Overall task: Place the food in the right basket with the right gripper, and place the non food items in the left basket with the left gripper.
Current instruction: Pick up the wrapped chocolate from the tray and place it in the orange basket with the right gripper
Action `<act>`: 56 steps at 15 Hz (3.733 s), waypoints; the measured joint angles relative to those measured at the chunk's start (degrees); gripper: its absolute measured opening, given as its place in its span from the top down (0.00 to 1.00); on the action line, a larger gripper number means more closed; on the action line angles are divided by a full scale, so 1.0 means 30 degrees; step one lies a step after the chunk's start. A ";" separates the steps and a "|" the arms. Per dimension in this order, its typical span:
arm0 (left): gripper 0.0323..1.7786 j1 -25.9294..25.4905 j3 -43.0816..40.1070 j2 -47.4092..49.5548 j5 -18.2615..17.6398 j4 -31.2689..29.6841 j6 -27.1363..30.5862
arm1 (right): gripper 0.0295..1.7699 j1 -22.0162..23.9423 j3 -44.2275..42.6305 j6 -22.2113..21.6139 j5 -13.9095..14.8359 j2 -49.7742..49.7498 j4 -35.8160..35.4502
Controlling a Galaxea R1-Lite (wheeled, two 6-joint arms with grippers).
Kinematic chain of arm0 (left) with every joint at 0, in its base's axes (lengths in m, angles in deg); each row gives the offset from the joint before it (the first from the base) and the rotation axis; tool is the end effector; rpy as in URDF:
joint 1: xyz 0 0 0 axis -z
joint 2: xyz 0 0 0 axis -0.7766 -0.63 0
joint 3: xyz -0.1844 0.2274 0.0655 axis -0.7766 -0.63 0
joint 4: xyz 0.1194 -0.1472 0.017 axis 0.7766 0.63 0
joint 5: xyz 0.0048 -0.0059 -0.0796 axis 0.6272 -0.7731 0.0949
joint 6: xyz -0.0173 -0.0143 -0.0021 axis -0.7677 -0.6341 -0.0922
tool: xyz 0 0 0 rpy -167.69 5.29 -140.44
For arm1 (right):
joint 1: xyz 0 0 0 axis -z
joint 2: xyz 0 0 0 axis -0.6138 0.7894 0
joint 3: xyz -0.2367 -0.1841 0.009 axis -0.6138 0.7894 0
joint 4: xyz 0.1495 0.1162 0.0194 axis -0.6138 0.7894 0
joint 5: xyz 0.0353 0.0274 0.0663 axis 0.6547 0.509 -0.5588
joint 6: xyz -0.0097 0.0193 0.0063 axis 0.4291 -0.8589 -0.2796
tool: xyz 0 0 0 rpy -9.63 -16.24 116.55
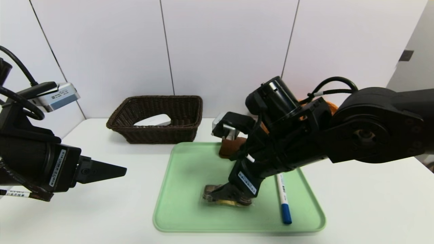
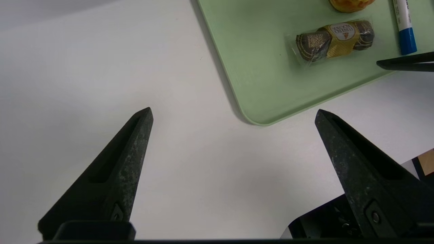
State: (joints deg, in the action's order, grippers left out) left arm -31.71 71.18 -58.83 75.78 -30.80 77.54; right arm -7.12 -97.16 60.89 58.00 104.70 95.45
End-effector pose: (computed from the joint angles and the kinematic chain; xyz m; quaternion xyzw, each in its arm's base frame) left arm 0.1525 -0.0568 0.2740 -0.0127 0.3628 -0.2100 0.9078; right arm 0.2404 0.2470 0.2077 -0.2238 0.3169 0.4889 0.7813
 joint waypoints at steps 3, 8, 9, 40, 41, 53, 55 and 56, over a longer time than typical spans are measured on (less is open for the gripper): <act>0.05 0.0000 -0.0219 0.0171 -0.0008 -0.0008 -0.0037 | 0.04 -0.0175 -0.0479 0.1069 0.0020 0.0736 0.1028; 0.05 0.0000 -0.0561 0.0264 -0.0008 -0.0065 -0.0065 | 0.04 -0.0423 -0.0947 0.1747 0.0268 0.1865 0.1690; 0.05 0.0000 -0.0605 0.0264 -0.0008 -0.0073 -0.0073 | 0.04 -0.0431 -0.1020 0.1784 0.0284 0.2137 0.1699; 0.05 -0.0028 -0.1300 0.0752 0.0049 -0.1048 -0.0199 | 0.92 0.1304 -0.3523 0.2576 0.2406 -0.1252 0.1597; 0.05 -0.0028 -0.1292 0.0780 0.0028 -0.1065 -0.0191 | 0.92 0.1747 -0.3743 0.2739 0.2796 -0.1666 0.1544; 0.05 0.0000 -0.1394 0.0833 -0.0016 -0.1085 -0.0183 | 0.92 1.0577 -0.4202 1.3662 0.2958 -0.1353 0.1508; 0.05 0.0000 -0.1495 0.0833 -0.0008 -0.1414 -0.0203 | 0.92 1.1402 -0.4401 1.5015 0.3052 -0.0386 0.1479; 0.05 0.0000 -0.1597 0.0837 -0.0016 -0.1564 -0.0211 | 0.92 1.1670 -0.4576 1.5437 0.3088 0.0102 0.1451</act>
State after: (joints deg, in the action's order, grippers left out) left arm -31.71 66.39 -56.32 75.74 -35.49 76.91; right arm 27.89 -110.88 107.20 67.27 105.00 99.80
